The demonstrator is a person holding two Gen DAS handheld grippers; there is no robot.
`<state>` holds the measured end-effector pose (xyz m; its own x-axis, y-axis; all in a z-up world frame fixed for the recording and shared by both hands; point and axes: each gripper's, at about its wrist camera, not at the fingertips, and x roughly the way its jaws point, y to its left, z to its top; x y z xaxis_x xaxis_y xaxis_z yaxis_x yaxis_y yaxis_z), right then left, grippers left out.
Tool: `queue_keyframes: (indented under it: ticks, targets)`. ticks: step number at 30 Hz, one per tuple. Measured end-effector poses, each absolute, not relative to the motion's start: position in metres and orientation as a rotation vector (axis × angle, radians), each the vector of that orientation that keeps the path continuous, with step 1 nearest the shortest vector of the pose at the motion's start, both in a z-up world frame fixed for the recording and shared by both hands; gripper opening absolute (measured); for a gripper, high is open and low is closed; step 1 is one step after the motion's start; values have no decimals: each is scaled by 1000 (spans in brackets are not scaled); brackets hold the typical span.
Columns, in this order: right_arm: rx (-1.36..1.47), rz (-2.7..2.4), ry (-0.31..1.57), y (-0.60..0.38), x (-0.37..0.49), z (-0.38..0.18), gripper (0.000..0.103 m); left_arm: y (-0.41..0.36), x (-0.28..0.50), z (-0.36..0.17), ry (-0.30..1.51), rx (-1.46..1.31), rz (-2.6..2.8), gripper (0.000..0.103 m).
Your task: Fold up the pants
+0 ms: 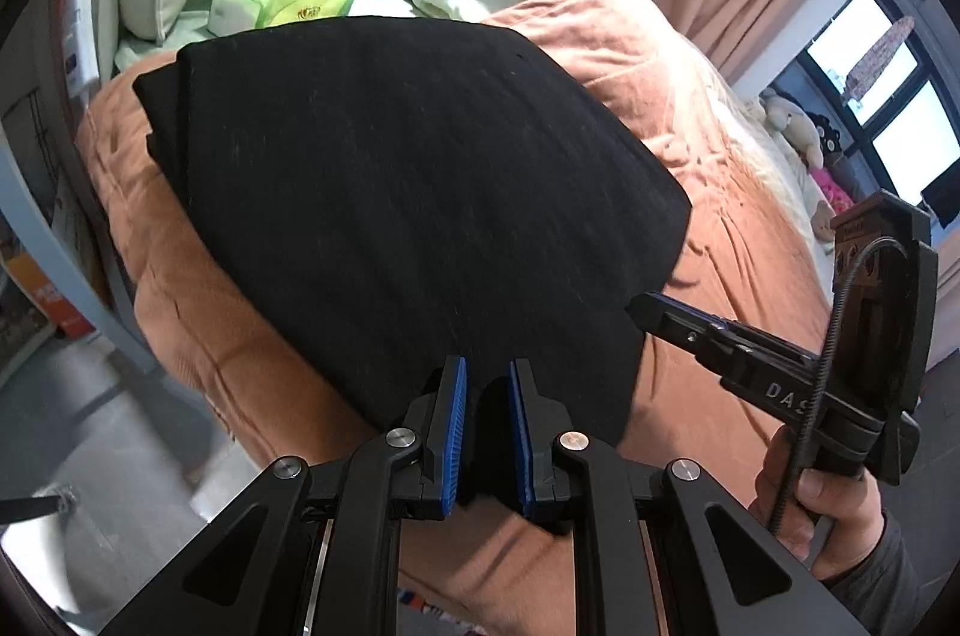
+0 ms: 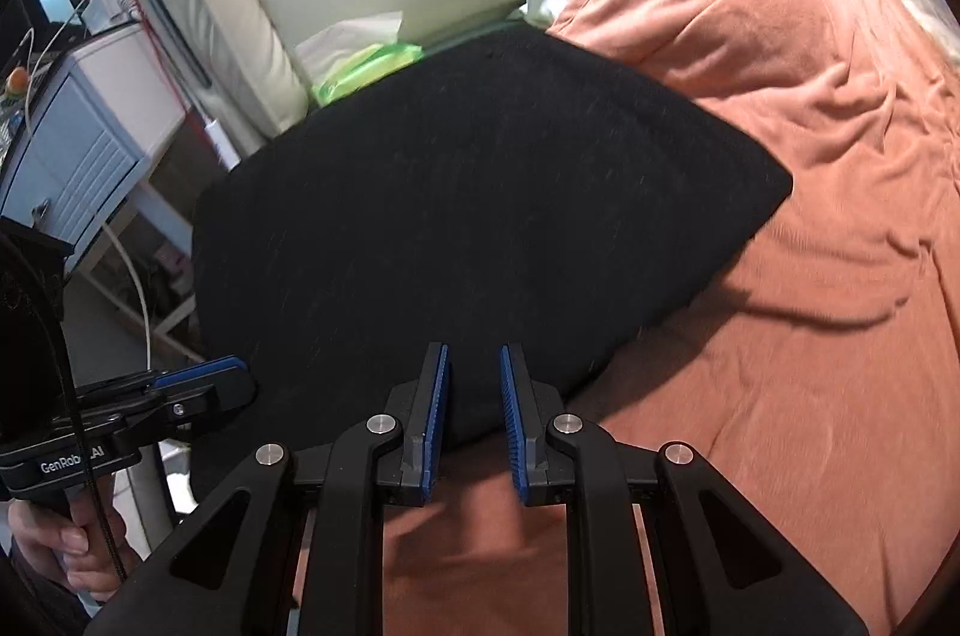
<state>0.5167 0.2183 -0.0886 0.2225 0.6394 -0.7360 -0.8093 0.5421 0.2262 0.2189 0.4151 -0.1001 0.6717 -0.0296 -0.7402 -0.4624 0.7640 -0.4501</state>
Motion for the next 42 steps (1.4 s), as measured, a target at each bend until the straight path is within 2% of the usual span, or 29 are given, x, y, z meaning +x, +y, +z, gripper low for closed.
queue_keyframes:
  ticks: [10, 16, 20, 22, 24, 25, 26, 27, 31, 33, 35, 39, 40, 41, 42]
  targets:
    - [-226, 987, 838, 164, 499, -50, 14, 383, 196, -60, 777, -594, 301, 16]
    - [-216, 952, 796, 130, 479, -21, 17, 358, 180, -37, 754, -561, 312, 18]
    - [-228, 914, 763, 103, 460, -8, 41, 332, 167, -17, 715, -510, 316, 34]
    - [-221, 897, 745, 83, 447, 0, 45, 319, 161, -8, 696, -485, 318, 44]
    - [-204, 885, 729, 60, 435, 8, 63, 302, 153, 3, 671, -461, 322, 60]
    - [-200, 875, 717, 49, 428, 13, 68, 296, 151, 7, 664, -450, 322, 66]
    - [-195, 865, 704, 38, 420, 17, 74, 289, 149, 11, 657, -436, 321, 77]
    - [-189, 859, 694, 26, 413, 21, 75, 278, 146, 17, 645, -414, 320, 85]
    - [-194, 824, 677, -13, 389, 35, 77, 249, 139, 34, 623, -356, 295, 94]
    - [-194, 808, 658, -28, 377, 42, 87, 237, 137, 41, 614, -340, 285, 99]
    - [-180, 799, 654, -42, 366, 50, 91, 225, 132, 49, 599, -328, 277, 102]
    - [-191, 757, 603, -68, 339, 67, 94, 211, 125, 61, 584, -319, 261, 102]
    - [-192, 746, 593, -74, 333, 71, 96, 206, 122, 64, 581, -310, 262, 102]
    - [-192, 736, 584, -79, 326, 75, 103, 202, 118, 67, 576, -300, 260, 102]
    - [-190, 730, 578, -83, 321, 77, 103, 199, 116, 68, 574, -295, 258, 102]
